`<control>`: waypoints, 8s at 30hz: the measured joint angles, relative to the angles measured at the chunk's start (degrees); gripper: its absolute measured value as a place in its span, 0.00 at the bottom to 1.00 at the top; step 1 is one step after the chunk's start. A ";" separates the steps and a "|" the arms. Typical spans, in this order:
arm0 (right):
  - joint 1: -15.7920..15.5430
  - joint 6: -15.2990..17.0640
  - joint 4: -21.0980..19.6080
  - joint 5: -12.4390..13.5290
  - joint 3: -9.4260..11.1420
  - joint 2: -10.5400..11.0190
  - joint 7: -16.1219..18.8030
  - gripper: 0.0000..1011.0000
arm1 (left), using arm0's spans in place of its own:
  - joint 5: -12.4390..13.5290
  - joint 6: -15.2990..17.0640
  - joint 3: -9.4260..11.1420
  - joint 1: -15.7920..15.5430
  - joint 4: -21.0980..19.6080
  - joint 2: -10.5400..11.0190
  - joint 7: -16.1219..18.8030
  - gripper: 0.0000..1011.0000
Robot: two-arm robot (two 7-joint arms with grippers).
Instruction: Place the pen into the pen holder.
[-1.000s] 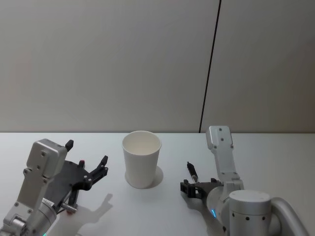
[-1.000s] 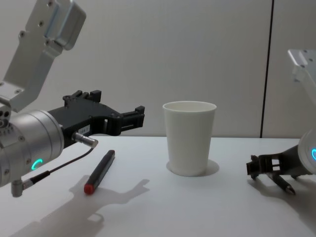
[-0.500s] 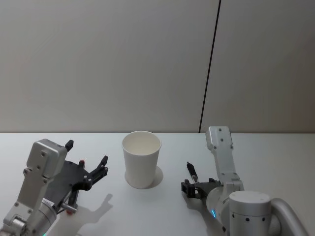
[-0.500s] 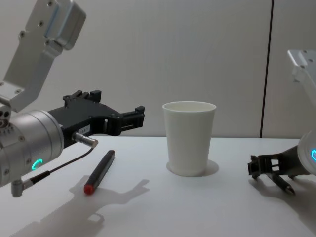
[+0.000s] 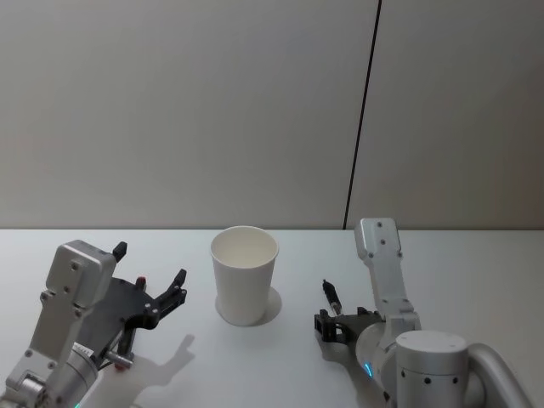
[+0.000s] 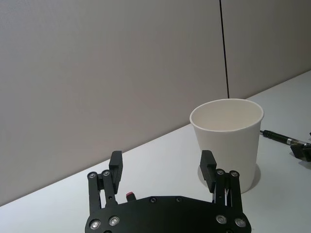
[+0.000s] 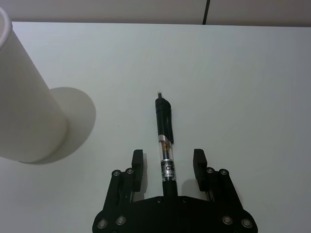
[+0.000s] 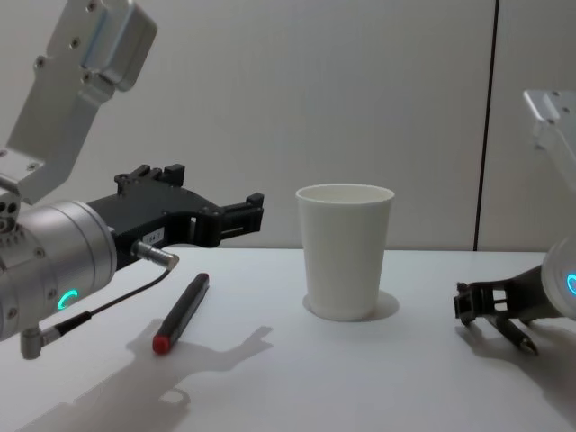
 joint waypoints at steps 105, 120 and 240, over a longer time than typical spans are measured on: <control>-1.28 -19.80 -2.36 1.05 1.58 2.17 8.82 0.14 | 0.00 0.00 0.00 0.00 0.00 0.00 0.00 0.99; -0.15 -33.06 -1.53 2.74 2.78 2.61 14.91 0.14 | 0.00 0.00 0.00 0.00 0.00 0.00 0.00 0.99; 10.90 -62.05 25.93 7.71 -4.86 -0.07 31.31 0.86 | 0.00 0.00 0.00 0.00 0.00 0.00 0.00 0.99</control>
